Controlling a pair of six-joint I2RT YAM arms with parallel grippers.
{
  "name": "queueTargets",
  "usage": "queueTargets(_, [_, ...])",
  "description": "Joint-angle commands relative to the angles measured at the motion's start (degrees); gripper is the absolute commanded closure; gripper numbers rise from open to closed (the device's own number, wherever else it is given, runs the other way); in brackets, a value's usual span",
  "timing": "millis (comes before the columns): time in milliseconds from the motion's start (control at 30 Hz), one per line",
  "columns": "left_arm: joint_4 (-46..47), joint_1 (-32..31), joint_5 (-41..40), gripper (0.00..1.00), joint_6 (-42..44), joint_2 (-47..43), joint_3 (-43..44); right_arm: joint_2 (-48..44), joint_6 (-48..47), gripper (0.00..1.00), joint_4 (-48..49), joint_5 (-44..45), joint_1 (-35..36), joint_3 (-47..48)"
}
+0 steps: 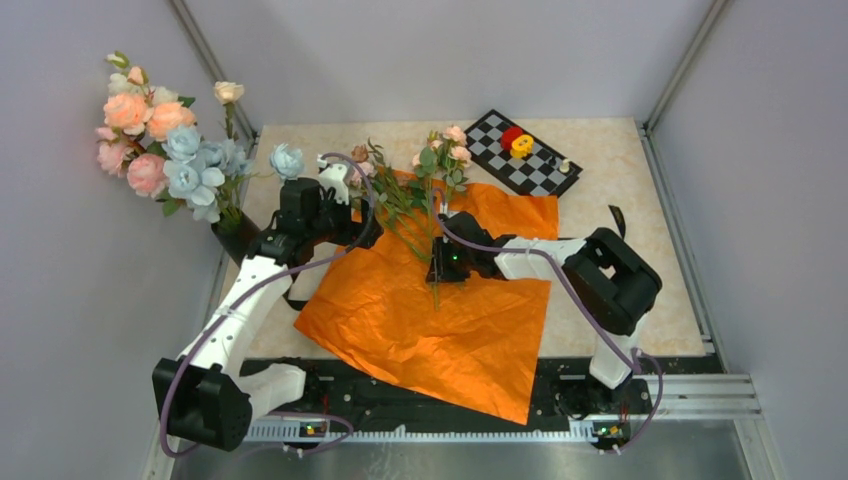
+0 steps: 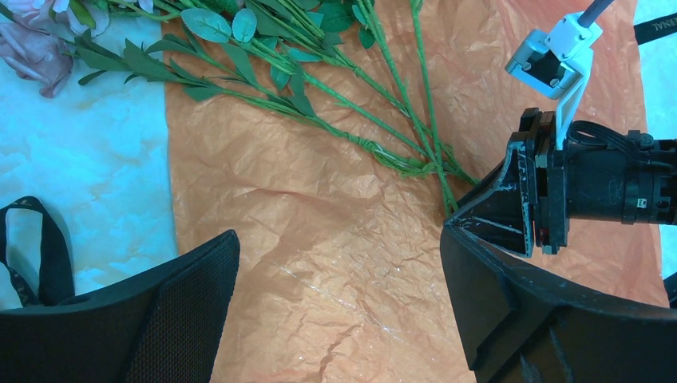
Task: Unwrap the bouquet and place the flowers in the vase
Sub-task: Pick up the fake flower from the wrapping paper.
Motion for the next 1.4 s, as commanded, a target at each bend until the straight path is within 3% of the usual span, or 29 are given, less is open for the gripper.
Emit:
queueTargets(0, [1.32,-0.19,0.75,0.01,-0.3,0.4,1.13,0.95,0.2,0.71,1.31,-0.25,0.87,2.53])
queueTargets(1000, [1.25,-0.19,0.01,0.01,-0.13,-0.18,0.87,-3.13,1.41,0.96,-0.43,1.93,0.94,2.3])
queueTargets(1367, [1.41,-0.19,0.53,0.01,-0.73,-0.31,0.89,-8.11,1.56,0.99,-1.53,3.99,0.87,1.93])
